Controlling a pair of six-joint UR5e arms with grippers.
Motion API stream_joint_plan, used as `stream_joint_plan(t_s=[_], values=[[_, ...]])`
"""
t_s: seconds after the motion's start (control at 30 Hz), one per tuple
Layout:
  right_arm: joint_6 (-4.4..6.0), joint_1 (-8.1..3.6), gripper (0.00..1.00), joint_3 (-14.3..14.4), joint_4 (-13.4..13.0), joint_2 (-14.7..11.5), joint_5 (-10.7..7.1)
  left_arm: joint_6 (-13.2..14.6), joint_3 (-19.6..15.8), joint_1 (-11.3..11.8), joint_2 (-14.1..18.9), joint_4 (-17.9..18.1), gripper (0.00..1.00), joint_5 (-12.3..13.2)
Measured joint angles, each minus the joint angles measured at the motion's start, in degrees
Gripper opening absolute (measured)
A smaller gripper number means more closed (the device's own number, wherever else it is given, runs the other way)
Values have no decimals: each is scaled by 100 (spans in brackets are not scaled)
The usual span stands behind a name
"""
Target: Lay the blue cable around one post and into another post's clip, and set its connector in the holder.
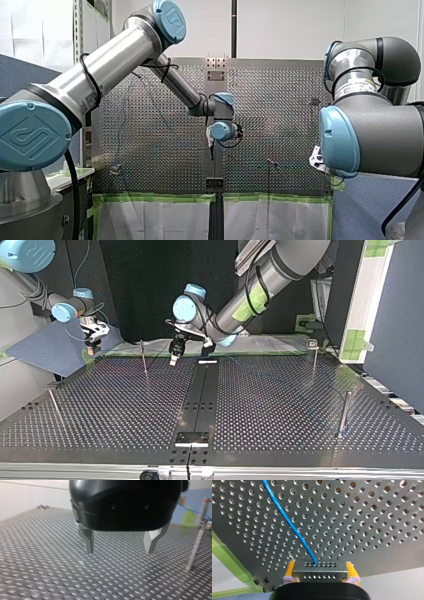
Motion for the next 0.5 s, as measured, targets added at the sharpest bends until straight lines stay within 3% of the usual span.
stream_joint_plan(t_s=[0.17, 0.5], values=[[2, 24, 0, 0, -2, 3, 0, -72, -279, 53, 278, 275, 100, 174], [2, 50, 0, 0, 3, 5, 0, -74, -891, 60, 891, 891, 100, 194]])
